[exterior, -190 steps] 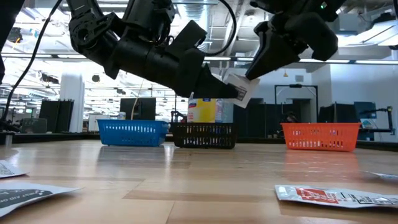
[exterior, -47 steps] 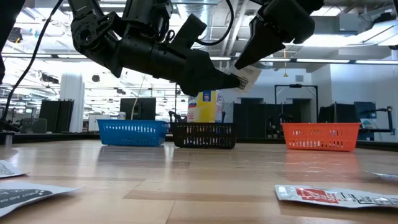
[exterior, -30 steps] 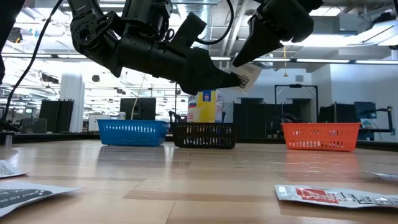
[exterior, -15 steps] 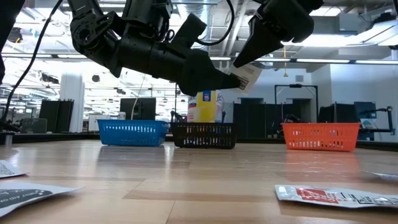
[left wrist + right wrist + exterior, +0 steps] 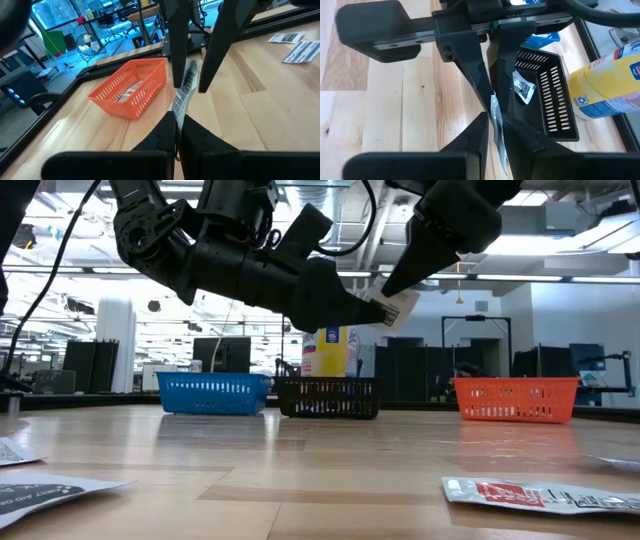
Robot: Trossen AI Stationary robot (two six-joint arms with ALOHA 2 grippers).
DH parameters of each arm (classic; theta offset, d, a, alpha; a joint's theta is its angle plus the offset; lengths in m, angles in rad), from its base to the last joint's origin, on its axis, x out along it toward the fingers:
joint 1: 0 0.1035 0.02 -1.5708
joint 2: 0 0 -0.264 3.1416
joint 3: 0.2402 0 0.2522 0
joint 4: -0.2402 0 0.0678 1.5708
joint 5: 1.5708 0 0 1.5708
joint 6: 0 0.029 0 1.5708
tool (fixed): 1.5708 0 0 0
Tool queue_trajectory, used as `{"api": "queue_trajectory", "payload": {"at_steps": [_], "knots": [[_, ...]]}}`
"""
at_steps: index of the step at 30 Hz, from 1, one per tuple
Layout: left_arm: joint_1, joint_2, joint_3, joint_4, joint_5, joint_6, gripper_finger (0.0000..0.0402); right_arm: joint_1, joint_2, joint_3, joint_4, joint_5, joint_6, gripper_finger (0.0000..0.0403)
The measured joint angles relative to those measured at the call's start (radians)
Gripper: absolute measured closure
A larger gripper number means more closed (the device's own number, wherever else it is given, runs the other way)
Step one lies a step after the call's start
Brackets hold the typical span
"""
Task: Pick & Place First Aid Supplies
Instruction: Put the black towelette pack into the black bin
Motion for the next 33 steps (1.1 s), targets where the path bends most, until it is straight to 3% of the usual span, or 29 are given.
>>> {"api": "queue_trajectory", "payload": {"at_steps": [7,13,18,24,33], "knots": [[0.000,0.000,0.000,0.004,0.000,-0.004,0.0394,-0.017,0.000,0.000,0.000,-0.003,-0.007,0.0354],[0.000,0.000,0.000,0.006,0.001,-0.004,0.0394,-0.016,0.000,0.000,-0.009,-0.003,-0.020,0.0396],[0.000,0.001,0.000,0.001,0.000,-0.004,0.0394,-0.013,-0.001,0.001,-0.081,-0.003,-0.027,0.0375],[-0.001,0.001,0.000,0.001,0.001,-0.004,0.0394,-0.014,-0.001,0.000,-0.146,-0.002,0.078,0.0353],[0.000,0.001,0.000,0.000,0.001,-0.004,0.0394,-0.017,-0.001,0.000,-0.143,-0.012,0.064,0.0368]]}}
